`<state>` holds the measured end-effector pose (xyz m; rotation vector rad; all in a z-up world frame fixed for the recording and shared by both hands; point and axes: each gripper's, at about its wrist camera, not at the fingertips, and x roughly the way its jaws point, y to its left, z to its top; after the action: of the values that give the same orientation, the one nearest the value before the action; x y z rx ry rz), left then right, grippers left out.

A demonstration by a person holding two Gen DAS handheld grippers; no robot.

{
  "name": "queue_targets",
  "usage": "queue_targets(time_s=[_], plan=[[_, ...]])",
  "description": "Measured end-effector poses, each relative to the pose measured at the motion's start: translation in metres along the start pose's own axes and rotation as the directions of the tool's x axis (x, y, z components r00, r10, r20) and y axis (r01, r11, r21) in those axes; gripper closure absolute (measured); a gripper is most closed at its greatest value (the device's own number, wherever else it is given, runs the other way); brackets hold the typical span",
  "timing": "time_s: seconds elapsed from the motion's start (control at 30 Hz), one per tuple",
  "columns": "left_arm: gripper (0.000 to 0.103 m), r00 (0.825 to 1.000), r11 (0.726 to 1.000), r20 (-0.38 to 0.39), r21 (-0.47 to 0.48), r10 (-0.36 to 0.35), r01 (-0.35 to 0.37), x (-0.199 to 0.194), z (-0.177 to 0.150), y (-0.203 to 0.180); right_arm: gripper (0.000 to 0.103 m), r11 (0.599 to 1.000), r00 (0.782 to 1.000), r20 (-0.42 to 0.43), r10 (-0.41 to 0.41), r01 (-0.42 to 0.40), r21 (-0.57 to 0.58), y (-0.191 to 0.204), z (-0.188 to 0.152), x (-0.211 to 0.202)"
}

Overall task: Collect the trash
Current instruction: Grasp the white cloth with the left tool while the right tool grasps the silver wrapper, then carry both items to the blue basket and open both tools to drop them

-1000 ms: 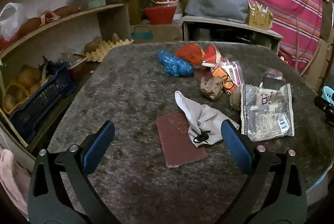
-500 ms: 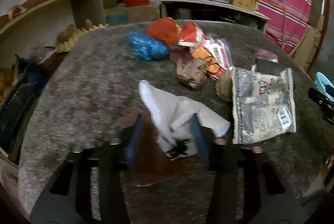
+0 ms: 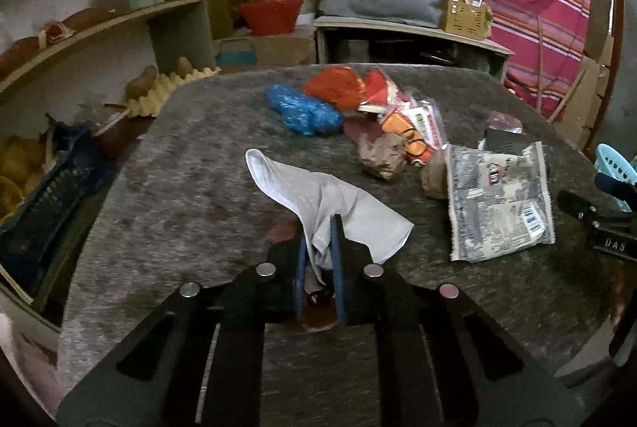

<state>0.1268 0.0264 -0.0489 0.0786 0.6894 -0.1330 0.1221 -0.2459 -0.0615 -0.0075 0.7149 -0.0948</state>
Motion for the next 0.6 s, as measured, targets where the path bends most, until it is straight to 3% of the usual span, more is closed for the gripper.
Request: queue_targets(time_s=[0.1,0.23,0.47,0.57,0.6], plan=[[0.093,1.0,1.0,-0.019,-0.012,0.014,-0.015,0.004,-0.002,0.007,0.007,0.999,0.999,-0.024,0.048,-0.048,0.005,0.006,-0.001,0.005],[0.093,0.999,1.0,-0.031,-0.005,0.03,-0.03,0.008,-0.005,0.007,0.024,0.996,0.995,-0.053,0.085,-0.086,-0.012,0.02,0.0,0.011],[0.093,1.0,1.0,-0.015,0.001,0.019,-0.019,0.002,-0.006,0.007,0.032,0.989,0.985,-0.091,0.147,-0.147,0.006,0.035,0.001,0.021],[0.093,1.0,1.0,-0.027,-0.013,0.016,-0.016,0.005,-0.006,0.01,0.051,0.98,0.973,-0.114,0.199,-0.198,0.028,0.038,0.003,0.026],[0.093,0.999,1.0,-0.031,-0.021,0.013,-0.014,0.006,-0.007,0.012,0.061,0.974,0.967,-0.121,0.226,-0.223,0.034,0.039,0.004,0.027]])
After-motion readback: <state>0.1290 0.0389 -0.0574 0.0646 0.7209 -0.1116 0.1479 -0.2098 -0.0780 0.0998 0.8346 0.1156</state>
